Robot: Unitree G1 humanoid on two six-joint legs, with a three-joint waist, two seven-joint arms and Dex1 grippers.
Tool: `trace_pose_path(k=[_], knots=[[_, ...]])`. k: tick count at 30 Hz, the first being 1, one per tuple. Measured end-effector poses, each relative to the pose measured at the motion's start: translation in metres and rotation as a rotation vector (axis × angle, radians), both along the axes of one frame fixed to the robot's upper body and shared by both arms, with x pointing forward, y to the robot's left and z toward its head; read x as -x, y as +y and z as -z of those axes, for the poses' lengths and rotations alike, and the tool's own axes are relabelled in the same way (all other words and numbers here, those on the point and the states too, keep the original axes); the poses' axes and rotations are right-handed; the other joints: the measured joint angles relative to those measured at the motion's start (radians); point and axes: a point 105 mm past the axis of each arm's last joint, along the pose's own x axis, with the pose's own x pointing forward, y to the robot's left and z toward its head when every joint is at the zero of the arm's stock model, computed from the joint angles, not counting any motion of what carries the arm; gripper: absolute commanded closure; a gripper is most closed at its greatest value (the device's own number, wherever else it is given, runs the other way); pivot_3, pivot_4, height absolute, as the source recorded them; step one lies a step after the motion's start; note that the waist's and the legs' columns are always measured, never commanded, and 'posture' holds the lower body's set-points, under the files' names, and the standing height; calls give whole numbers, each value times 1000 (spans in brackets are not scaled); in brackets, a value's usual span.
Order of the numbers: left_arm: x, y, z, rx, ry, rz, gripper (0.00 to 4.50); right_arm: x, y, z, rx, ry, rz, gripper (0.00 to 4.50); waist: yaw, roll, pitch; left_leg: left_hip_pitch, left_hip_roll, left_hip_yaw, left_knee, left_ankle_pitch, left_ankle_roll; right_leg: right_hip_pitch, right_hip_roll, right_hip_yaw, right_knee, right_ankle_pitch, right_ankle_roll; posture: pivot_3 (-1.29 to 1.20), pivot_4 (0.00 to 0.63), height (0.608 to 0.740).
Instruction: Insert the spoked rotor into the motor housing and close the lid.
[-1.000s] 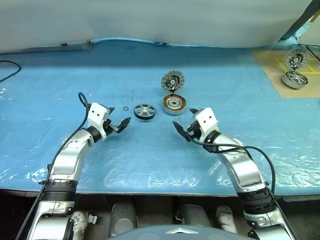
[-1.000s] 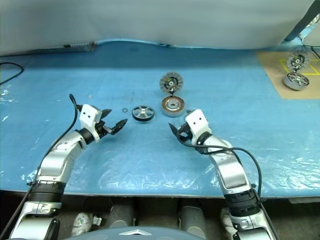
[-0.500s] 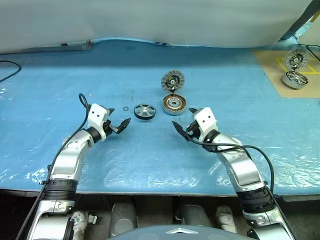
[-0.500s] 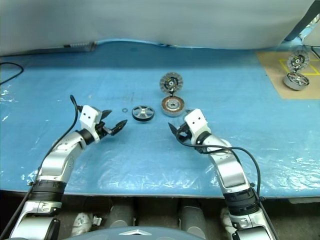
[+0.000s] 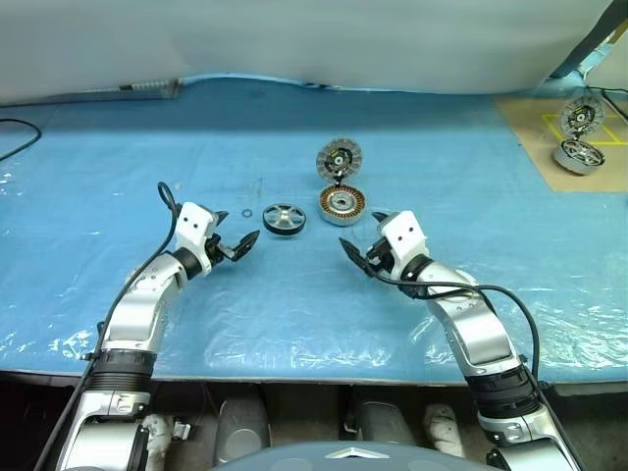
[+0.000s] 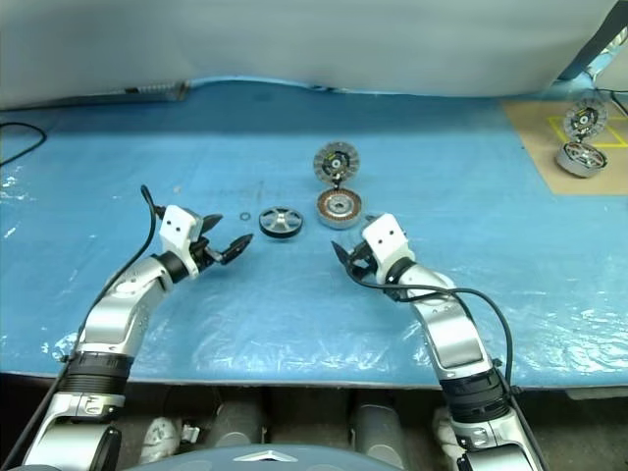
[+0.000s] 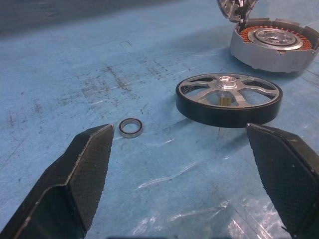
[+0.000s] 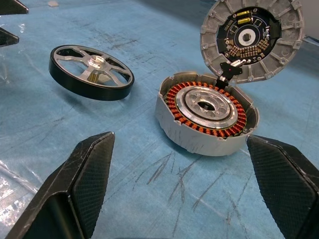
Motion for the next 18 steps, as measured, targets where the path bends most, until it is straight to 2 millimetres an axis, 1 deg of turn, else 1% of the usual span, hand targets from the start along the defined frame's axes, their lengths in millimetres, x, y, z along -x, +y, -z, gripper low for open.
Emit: trace_pose_path(k=[7, 10, 13, 16, 18], knots=[[0, -1, 1, 2, 2, 3, 0, -1, -1, 0, 14, 9, -7, 44, 0, 0, 0, 0, 0, 0, 0, 0, 0, 0, 0, 0, 0, 0, 0, 0, 150, 740], [1, -1, 2, 2, 4, 3, 0, -5, -2, 0, 42, 30, -1, 44, -1, 0, 0, 0, 0, 0, 0, 0, 0, 0, 0, 0, 0, 0, 0, 0, 150, 740], [1, -2, 3, 2, 6, 3, 0, -11, 1, -9, 107, 33, -39, 44, -2, 0, 0, 0, 0, 0, 1, 0, 0, 0, 0, 0, 1, 0, 0, 0, 150, 740], [2, -2, 4, 3, 8, 4, 0, -22, 9, -27, 180, 44, -111, 44, -4, 0, 0, 1, 0, 0, 2, 0, 0, 0, 0, 0, 2, 0, -1, 0, 150, 740], [2, -3, 4, 4, 6, 6, 0, -32, 10, -32, 220, 58, -110, 44, -2, 0, 0, 1, 0, 0, 2, 0, 0, 0, 0, 0, 2, 0, -1, 0, 150, 740]])
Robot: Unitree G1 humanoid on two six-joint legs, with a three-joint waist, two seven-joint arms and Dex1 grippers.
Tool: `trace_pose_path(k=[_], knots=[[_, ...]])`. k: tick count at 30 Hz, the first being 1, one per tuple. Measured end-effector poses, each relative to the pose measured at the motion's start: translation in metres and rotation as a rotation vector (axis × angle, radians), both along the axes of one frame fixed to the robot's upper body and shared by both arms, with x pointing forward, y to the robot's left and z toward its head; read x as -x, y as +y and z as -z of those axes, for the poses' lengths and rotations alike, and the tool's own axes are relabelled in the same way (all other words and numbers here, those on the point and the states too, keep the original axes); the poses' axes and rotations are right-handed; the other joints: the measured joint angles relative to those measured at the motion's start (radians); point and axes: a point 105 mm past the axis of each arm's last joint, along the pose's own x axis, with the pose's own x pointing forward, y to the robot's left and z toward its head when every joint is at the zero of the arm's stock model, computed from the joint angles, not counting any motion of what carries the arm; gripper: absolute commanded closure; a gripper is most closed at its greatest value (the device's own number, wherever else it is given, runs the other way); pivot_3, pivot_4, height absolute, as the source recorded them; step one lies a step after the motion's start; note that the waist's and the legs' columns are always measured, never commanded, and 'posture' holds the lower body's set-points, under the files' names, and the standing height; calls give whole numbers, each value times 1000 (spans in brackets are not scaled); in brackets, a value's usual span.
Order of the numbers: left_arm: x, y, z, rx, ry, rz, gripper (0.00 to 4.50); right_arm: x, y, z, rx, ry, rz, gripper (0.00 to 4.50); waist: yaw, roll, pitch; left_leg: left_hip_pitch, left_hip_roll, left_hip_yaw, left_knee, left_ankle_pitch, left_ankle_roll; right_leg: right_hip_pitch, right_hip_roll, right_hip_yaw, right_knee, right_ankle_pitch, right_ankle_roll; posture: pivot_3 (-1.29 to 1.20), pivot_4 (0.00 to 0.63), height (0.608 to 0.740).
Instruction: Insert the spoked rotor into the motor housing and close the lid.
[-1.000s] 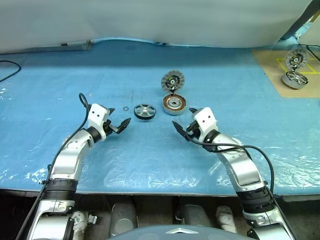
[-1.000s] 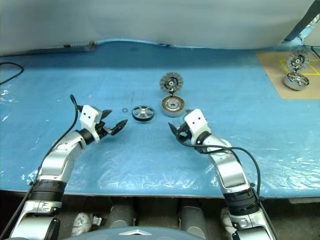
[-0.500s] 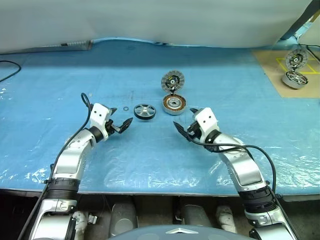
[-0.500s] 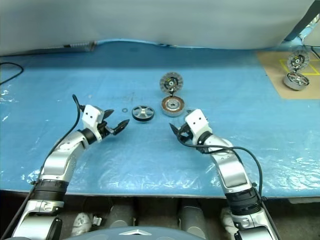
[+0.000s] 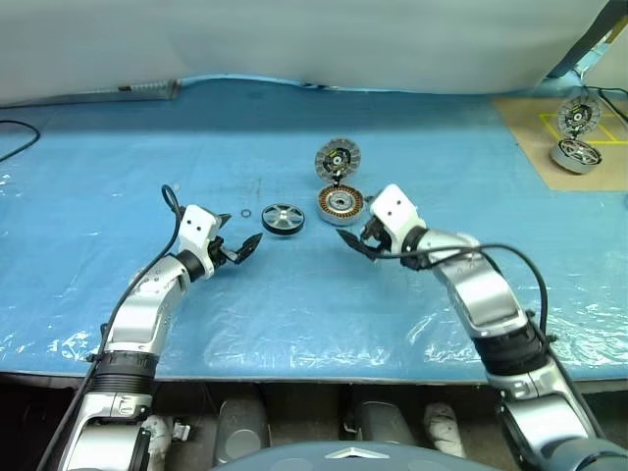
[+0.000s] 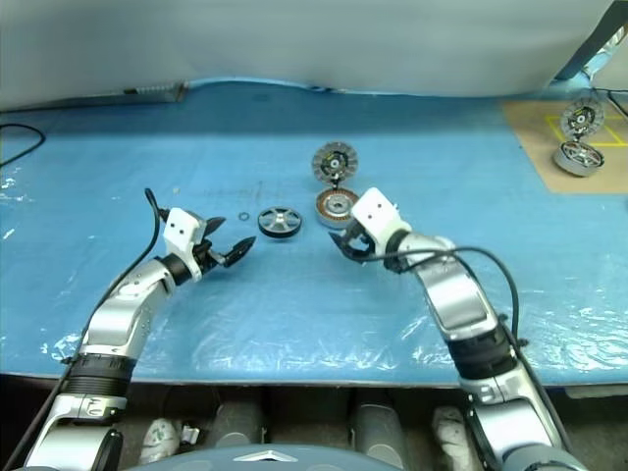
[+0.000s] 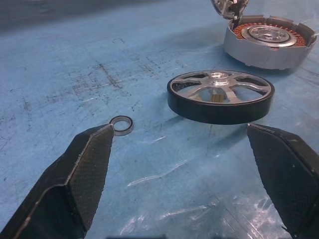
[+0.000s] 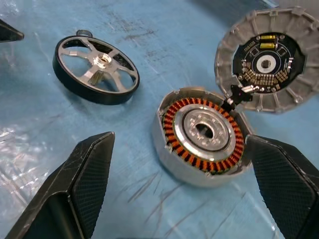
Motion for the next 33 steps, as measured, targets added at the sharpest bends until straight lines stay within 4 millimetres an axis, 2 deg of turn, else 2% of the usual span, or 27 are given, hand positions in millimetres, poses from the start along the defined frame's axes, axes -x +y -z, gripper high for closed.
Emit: trace_pose_path(k=[5, 14, 22, 30, 33], knots=[[0, 1, 1, -1, -2, -3, 0, -20, 3, 14, 129, 112, -9, 44, 1, 0, 0, -1, 0, 0, 0, 0, 0, 0, 0, 0, 0, 0, 0, 0, 150, 740], [7, -3, 5, 0, -3, 21, 0, -48, 11, 17, 210, 147, -18, 44, 1, 0, 0, -1, 0, 0, 1, 0, 0, 0, 0, 0, 0, 0, -1, 0, 150, 740], [15, -17, -1, -9, -3, 106, 0, -47, 23, 29, 225, 162, -76, 44, 2, 0, 0, -1, 1, 0, 3, 0, 0, 0, 0, -1, 1, 0, -1, 0, 150, 740], [36, -42, -1, -7, 11, 248, 0, -45, 28, 33, 242, 179, -96, 44, 2, 0, 0, -1, 2, 0, 4, 0, 0, 0, 0, -1, 2, 0, -2, 0, 150, 740], [40, -47, -2, -9, 13, 279, 0, -45, 27, 34, 248, 193, -84, 628, 2, 0, 0, 0, 2, 0, 4, 0, 0, 0, 0, -1, 3, 0, -2, 0, 150, 740]])
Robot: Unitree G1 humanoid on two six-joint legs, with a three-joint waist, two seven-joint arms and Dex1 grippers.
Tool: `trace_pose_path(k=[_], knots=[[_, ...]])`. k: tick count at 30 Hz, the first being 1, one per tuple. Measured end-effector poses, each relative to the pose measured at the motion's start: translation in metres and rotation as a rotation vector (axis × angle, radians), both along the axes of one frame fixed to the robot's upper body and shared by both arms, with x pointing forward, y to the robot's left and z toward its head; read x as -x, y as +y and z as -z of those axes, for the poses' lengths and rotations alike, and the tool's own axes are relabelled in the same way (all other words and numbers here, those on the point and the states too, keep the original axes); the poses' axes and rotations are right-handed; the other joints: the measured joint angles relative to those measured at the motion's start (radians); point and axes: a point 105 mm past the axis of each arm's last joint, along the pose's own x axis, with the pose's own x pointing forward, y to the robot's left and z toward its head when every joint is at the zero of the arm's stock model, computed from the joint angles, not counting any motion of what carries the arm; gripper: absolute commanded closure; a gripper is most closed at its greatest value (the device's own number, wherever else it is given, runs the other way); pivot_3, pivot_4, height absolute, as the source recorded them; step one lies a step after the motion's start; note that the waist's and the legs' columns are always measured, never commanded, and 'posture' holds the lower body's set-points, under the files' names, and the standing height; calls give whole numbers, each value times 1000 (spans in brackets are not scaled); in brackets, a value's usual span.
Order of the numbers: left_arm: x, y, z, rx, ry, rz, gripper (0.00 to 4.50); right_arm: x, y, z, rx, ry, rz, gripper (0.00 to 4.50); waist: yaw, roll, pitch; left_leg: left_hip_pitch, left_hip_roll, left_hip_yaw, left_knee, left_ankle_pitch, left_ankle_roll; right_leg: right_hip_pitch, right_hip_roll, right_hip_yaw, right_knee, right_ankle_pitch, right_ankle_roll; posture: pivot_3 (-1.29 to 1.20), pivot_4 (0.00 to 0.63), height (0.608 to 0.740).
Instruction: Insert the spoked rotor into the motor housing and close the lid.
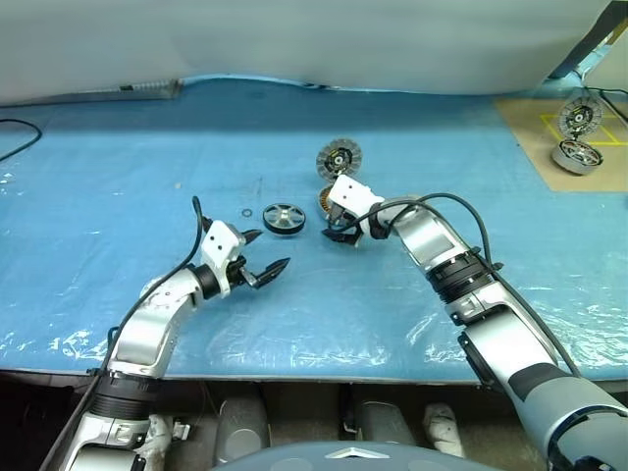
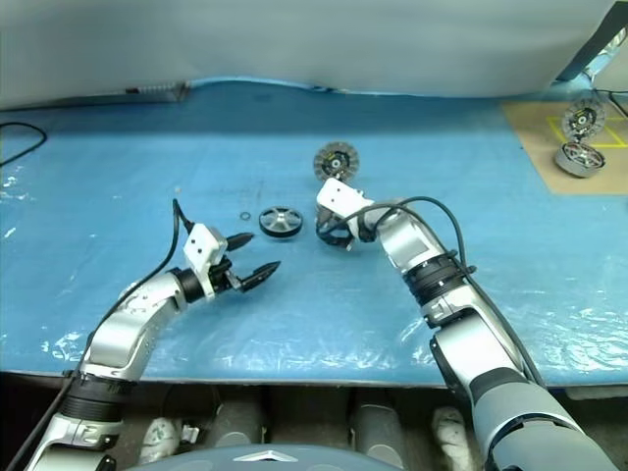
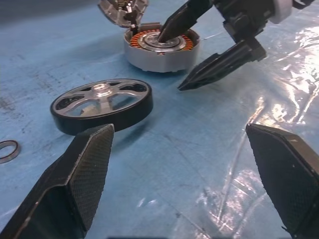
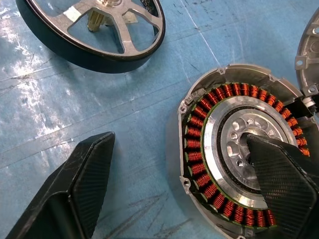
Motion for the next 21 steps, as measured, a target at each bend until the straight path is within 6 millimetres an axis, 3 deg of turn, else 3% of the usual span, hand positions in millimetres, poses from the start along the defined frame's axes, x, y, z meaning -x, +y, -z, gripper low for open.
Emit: trace_pose_path(k=[6, 7, 15, 21], knots=[[3, 1, 2, -9, -24, 0, 0, -4, -4, -6, 25, 16, 27, 2632, 1, 0, 0, 0, 0, 0, 1, 0, 0, 0, 0, 0, 1, 0, 0, 0, 150, 740], [3, 2, 3, -10, -24, 0, 0, -4, -4, -8, 26, 21, 23, 2788, 0, 0, 0, 1, 0, 0, 1, 0, 0, 1, 0, 0, 2, 0, 0, 0, 150, 740], [4, 4, 9, -14, -22, -11, 0, 0, -7, -8, 27, 55, 32, 2795, 2, 0, 0, 2, 1, 0, 2, 0, 0, 1, 0, 0, 4, -1, -2, 0, 150, 740], [5, 6, 14, -12, -13, -20, 0, 25, -12, 0, 21, 55, 26, 2795, 3, 0, 0, 3, 1, 0, 1, 0, 0, 1, 0, 0, 4, -1, -2, 0, 150, 740]])
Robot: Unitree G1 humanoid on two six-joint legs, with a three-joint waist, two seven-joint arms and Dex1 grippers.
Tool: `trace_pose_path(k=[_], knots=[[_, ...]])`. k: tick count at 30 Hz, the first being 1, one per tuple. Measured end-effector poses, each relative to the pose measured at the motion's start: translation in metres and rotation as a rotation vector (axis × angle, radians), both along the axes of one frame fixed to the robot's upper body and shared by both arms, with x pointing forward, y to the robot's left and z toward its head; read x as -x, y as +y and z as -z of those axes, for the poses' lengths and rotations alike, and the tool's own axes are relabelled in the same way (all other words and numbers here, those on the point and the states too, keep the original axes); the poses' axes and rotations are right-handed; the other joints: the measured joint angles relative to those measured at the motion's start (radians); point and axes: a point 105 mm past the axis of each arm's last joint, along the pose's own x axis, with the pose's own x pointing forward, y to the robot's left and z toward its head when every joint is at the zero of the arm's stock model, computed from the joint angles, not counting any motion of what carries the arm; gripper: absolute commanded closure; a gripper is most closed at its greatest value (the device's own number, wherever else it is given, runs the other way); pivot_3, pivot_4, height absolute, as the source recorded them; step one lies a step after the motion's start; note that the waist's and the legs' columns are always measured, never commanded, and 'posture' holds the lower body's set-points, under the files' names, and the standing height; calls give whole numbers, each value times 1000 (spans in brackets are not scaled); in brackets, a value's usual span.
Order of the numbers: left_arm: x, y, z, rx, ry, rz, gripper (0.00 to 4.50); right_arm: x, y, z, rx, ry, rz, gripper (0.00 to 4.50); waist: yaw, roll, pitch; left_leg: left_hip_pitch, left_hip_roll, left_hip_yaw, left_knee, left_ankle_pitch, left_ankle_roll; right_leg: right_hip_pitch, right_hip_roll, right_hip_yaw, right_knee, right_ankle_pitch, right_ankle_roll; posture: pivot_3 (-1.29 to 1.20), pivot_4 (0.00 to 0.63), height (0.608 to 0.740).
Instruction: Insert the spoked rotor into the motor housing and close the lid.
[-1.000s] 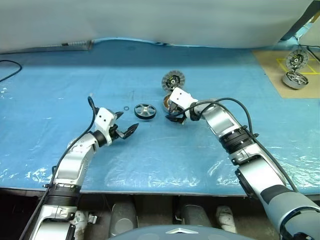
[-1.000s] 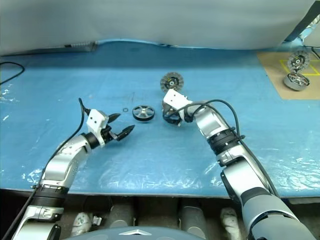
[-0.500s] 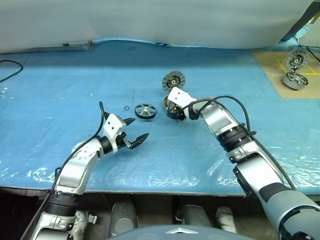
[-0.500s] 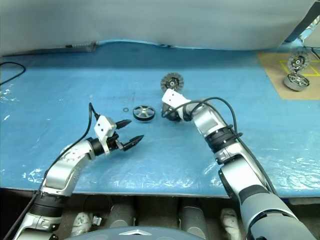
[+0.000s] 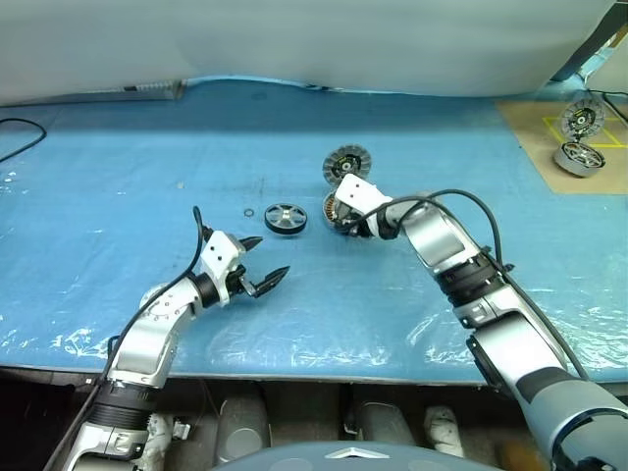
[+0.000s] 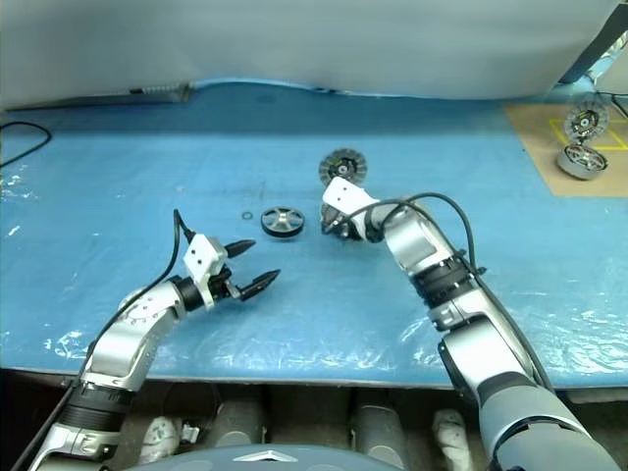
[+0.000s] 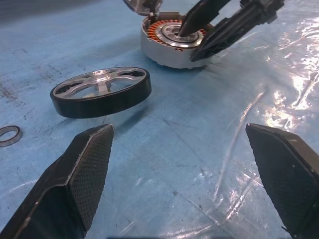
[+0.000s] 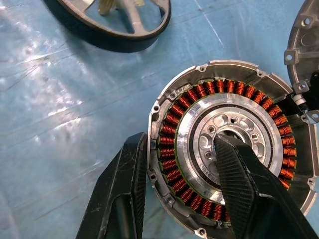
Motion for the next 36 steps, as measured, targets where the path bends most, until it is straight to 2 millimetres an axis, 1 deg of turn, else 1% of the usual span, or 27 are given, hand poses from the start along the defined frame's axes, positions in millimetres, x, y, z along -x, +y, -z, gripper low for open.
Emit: trace_pose_path(k=[7, 13, 15, 19, 21, 24, 26, 27, 29, 32, 36], knots=[[1, 1, 5, 2, 13, -4, 0, 33, 3, 7, -34, 33, 45, 2795, 0, 0, 0, 10, 0, 1, -2, 0, 0, 7, 0, 1, -1, -1, 1, 0, 150, 740], [0, 2, 6, 5, 9, -10, 0, 57, 15, 9, -79, 44, 84, 2795, -3, 0, 0, 12, -1, 2, -9, 0, 0, 7, 1, 2, -6, -1, 1, 0, 150, 740], [0, 2, 5, 5, 2, -9, 0, 62, 17, 9, -88, 51, 98, 2795, -3, 0, 0, 12, -1, 2, -10, 0, 0, 7, 1, 2, -8, -1, 1, 0, 150, 740], [0, 4, 9, 5, 17, -15, 0, 65, 18, 7, -111, 69, 135, 2795, -2, 0, 0, 12, -1, 2, -11, 0, 0, 7, 1, 2, -9, -1, 1, 0, 150, 740], [-1, 4, 10, 5, 20, -16, 0, 66, 18, 7, -132, 85, 150, 2049, -2, 0, 0, 12, -1, 2, -10, 0, 0, 7, 1, 2, -9, -1, 1, 0, 150, 740], [-1, 4, 11, 5, 20, -14, 0, 69, 22, 5, -167, 124, 159, 1118, -2, 0, 0, 12, -1, 2, -10, 0, 0, 7, 1, 2, -8, -1, 1, 0, 150, 740], [-1, 4, 11, 5, 20, -14, 0, 71, 23, 3, -178, 150, 162, 332, -2, 1, 0, 11, -1, 1, -10, 0, 0, 7, 1, 2, -8, -1, 1, 0, 150, 740], [-1, 4, 11, 5, 20, -14, 0, 72, 23, 1, -185, 164, 166, 53, -2, 1, 0, 11, -1, 2, -10, 0, 0, 7, 1, 2, -9, -1, 1, 0, 150, 740], [-1, 5, 11, 4, 21, -13, 0, 74, 25, -10, -219, 173, 167, 53, -2, 2, 1, 10, -1, 2, -11, 0, -1, 6, 1, 2, -8, -1, 1, 0, 150, 740], [-1, 4, 11, 4, 22, -11, 0, 78, 27, -34, -276, 146, 146, 53, -1, 2, 1, 10, -1, 2, -11, 0, -1, 6, 1, 2, -8, -1, 1, 0, 150, 740], [-2, 4, 11, 4, 25, -7, 0, 83, 24, -43, -346, 135, 138, 53, 0, 2, 1, 10, -1, 2, -11, 0, -1, 6, 1, 2, -9, -1, 1, 0, 150, 740]])
